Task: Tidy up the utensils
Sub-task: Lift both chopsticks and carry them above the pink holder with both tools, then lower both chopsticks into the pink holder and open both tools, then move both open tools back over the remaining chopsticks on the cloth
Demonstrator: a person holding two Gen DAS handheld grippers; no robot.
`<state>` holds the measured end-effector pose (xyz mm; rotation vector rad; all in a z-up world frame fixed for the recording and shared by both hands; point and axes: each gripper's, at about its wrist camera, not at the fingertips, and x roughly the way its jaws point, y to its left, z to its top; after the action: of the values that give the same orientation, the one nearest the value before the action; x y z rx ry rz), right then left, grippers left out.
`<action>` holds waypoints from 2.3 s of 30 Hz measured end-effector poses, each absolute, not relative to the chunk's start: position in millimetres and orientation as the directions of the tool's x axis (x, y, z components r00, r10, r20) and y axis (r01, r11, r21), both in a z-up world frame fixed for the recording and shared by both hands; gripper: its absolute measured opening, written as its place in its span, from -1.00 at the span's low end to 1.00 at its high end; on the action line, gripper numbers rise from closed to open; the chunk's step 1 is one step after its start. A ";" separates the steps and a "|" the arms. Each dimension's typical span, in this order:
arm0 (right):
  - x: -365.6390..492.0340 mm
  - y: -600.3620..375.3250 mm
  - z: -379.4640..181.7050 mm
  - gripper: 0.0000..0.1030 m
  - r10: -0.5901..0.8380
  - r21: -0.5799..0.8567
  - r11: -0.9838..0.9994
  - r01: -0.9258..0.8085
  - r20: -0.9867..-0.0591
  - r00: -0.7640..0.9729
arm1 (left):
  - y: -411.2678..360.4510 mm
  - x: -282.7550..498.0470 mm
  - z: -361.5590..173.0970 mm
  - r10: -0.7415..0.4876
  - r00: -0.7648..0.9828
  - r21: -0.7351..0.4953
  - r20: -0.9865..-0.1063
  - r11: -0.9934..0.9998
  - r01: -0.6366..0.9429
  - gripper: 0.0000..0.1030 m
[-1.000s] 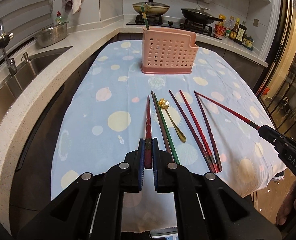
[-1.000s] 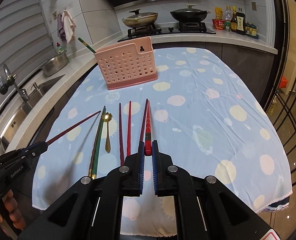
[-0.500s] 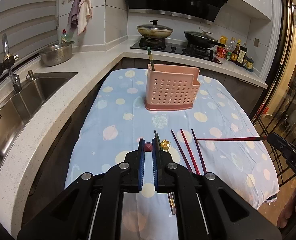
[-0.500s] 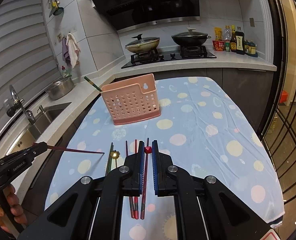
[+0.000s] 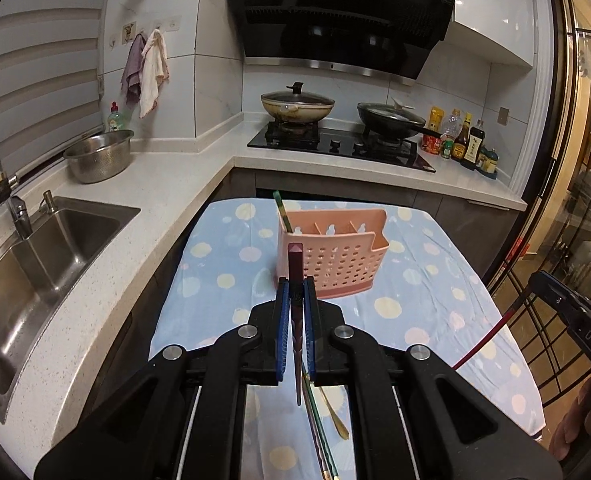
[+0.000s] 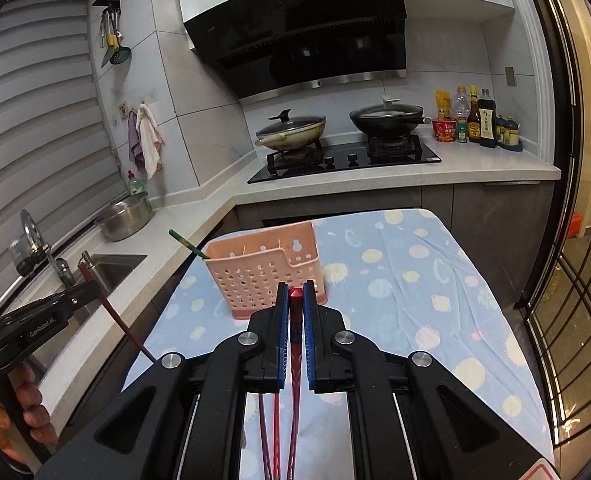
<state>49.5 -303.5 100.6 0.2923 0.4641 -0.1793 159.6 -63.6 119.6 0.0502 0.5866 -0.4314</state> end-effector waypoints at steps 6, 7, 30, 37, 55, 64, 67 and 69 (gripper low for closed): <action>75.1 -310.5 131.5 -0.87 -0.108 0.230 0.949 0.214 -0.401 0.910 | -79.2 181.2 157.3 -0.419 0.770 -0.092 -0.481 0.898 0.431 -0.87; 80.4 -311.9 137.6 -0.87 -0.106 0.233 0.950 0.208 -0.386 0.916 | -82.0 184.8 164.1 -0.421 0.778 -0.091 -0.466 0.897 0.432 -0.87; 229.1 -328.3 153.8 -0.87 -0.131 0.273 0.939 0.209 -0.280 0.951 | -129.6 304.0 183.6 -0.423 0.823 -0.092 -0.380 0.902 0.421 -0.87; 246.3 -327.8 121.2 -0.87 -0.120 0.261 0.940 0.221 -0.354 0.927 | -133.7 319.0 153.5 -0.413 0.800 -0.098 -0.436 0.905 0.414 -0.87; 165.1 -302.1 115.1 -0.07 -0.123 0.228 0.950 0.215 -0.359 0.925 | -96.6 255.6 150.4 -0.353 0.835 -0.061 -0.422 0.930 0.363 0.21; 72.9 -281.8 54.3 -0.07 -0.111 0.217 0.943 0.254 -0.516 0.849 | -64.4 182.2 82.6 -0.332 0.756 -0.037 -0.564 0.925 0.379 0.42; 45.9 -275.3 27.3 -0.06 -0.103 0.216 0.938 0.272 -0.576 0.811 | -54.7 160.4 53.8 -0.336 0.711 -0.060 -0.618 0.922 0.384 0.41; 30.4 -271.4 9.1 -0.07 -0.095 0.214 0.935 0.283 -0.616 0.782 | -51.2 147.3 34.5 -0.324 0.687 -0.058 -0.651 0.923 0.381 0.41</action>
<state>30.4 -271.4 9.1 0.3050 0.6425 -0.2074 147.4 -51.2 34.5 0.0843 0.7121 -0.3948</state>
